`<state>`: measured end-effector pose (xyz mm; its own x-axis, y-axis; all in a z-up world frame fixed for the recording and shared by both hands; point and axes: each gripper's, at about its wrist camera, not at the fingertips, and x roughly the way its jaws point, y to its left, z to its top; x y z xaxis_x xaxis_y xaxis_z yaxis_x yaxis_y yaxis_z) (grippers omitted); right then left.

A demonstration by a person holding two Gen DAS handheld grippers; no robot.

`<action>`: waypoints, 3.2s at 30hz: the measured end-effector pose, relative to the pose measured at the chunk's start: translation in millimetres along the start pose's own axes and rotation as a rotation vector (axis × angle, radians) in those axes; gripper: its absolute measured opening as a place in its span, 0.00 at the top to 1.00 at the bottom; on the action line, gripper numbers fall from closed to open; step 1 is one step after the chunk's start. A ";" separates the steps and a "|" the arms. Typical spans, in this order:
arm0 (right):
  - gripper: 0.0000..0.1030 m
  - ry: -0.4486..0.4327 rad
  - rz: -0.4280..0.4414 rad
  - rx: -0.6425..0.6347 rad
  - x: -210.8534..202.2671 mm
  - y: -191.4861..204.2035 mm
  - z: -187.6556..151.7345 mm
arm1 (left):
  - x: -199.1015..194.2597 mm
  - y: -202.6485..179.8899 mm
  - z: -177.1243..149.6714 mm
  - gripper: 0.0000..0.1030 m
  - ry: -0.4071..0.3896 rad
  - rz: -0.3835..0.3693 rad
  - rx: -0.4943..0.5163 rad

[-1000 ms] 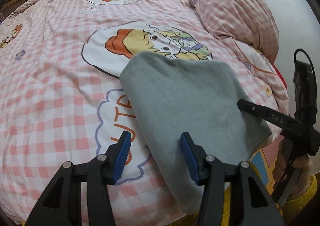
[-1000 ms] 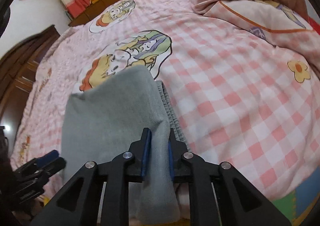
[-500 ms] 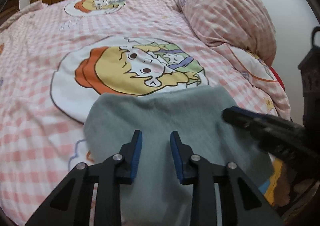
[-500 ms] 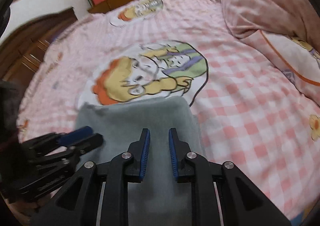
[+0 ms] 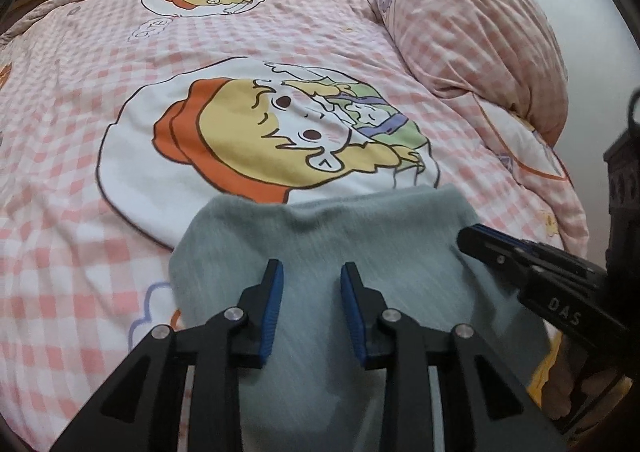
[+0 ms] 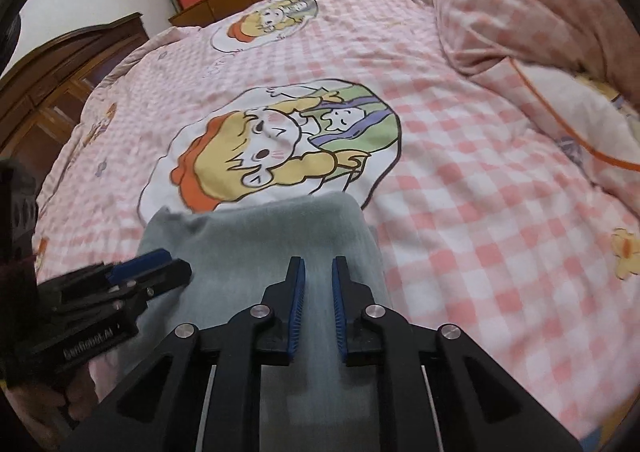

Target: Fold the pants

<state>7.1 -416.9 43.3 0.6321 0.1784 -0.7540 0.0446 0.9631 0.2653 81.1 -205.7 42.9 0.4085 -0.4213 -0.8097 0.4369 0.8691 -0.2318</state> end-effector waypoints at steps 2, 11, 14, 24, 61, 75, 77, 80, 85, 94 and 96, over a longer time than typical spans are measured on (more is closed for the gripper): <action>0.83 0.007 0.005 -0.020 -13.0 0.4 -11.1 | -10.7 -1.0 -7.0 0.67 0.007 -0.015 -0.006; 0.83 0.051 -0.017 -0.121 -39.4 -2.1 -64.4 | -45.5 -8.5 -54.8 0.51 0.053 -0.018 -0.029; 0.83 0.054 -0.032 -0.146 -42.5 -0.9 -72.2 | -47.8 -15.2 -68.3 0.46 0.073 -0.002 -0.007; 0.77 0.064 -0.044 -0.147 -54.4 -4.6 -83.4 | -52.7 -30.4 -88.3 0.42 0.111 0.047 0.039; 0.32 0.087 0.164 0.073 3.6 -44.9 -46.6 | -38.3 16.7 -61.3 0.30 -0.003 0.052 -0.172; 0.32 0.062 0.160 0.131 5.2 -48.4 -48.5 | -22.2 30.7 -67.7 0.29 0.062 -0.057 -0.263; 0.33 0.058 0.154 0.144 4.7 -47.2 -48.2 | -21.9 28.2 -67.4 0.28 0.059 -0.054 -0.256; 0.40 0.045 0.146 0.120 2.6 -42.2 -48.2 | -22.6 21.2 -67.9 0.29 0.047 -0.053 -0.231; 0.51 0.038 0.178 0.128 4.4 -45.9 -47.2 | -16.0 4.8 -63.7 0.29 0.046 -0.063 -0.109; 0.75 -0.045 0.259 0.210 -14.9 -52.6 -50.0 | -28.3 10.7 -55.4 0.76 0.022 -0.120 -0.165; 0.76 -0.070 0.271 0.215 -23.0 -49.9 -48.6 | -35.8 8.3 -52.8 0.77 0.009 -0.137 -0.153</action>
<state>-47.2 -459.3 18.2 0.6947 0.3999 -0.5978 0.0253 0.8171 0.5760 27.8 -169.7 41.5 0.3460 -0.5368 -0.7695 0.3611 0.8332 -0.4189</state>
